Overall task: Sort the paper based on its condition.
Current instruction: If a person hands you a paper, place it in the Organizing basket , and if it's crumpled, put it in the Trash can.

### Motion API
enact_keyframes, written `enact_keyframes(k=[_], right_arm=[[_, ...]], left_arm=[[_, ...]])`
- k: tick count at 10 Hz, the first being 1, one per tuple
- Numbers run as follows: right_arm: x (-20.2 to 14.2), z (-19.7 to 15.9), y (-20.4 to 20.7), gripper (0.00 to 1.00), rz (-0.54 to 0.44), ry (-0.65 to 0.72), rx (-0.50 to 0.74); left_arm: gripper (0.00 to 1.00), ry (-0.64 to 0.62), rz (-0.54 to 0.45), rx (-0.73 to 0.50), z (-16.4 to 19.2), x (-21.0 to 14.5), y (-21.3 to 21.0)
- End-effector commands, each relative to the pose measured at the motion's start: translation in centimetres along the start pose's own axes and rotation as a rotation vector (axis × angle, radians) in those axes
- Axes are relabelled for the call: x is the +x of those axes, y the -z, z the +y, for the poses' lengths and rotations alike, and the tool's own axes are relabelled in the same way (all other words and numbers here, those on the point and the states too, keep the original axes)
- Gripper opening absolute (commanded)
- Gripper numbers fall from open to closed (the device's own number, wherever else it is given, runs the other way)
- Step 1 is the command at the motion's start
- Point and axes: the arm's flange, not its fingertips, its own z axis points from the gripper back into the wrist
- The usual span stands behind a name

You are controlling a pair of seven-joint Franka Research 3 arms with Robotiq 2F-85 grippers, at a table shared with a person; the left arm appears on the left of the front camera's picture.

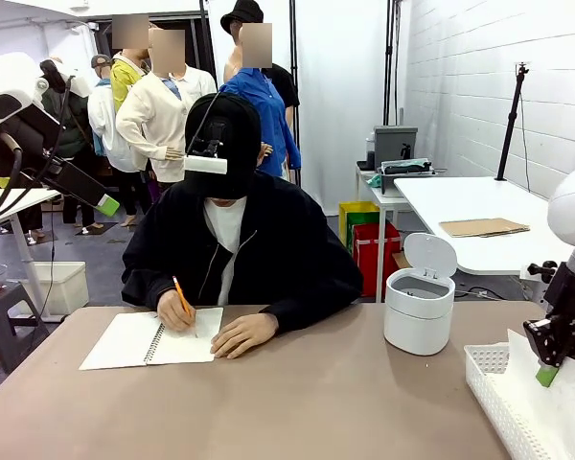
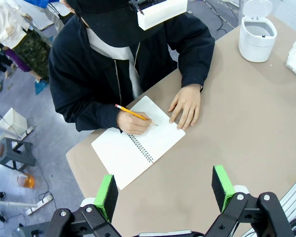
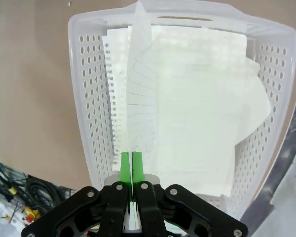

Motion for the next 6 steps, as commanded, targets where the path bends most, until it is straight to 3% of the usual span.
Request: enact_keyframes(k=[1, 3, 4, 6], right_arm=[[-0.34, 0.08, -0.49, 0.00, -0.001, 0.004, 0.001], [-0.34, 0.08, -0.49, 0.00, -0.001, 0.004, 0.001], [-0.03, -0.02, -0.09, 0.11, -0.001, 0.001, 0.000], [-0.06, -0.58, -0.72, 0.47, 0.046, 0.000, 0.003]], left_arm=[[1.00, -0.002, -0.001, -0.002, 0.00, 0.00, 0.05], [1.00, -0.002, -0.001, -0.002, 0.00, 0.00, 0.05], [1.00, -0.002, -0.001, -0.002, 0.00, 0.00, 0.05], [1.00, -0.002, -0.001, -0.002, 0.00, 0.00, 0.05]])
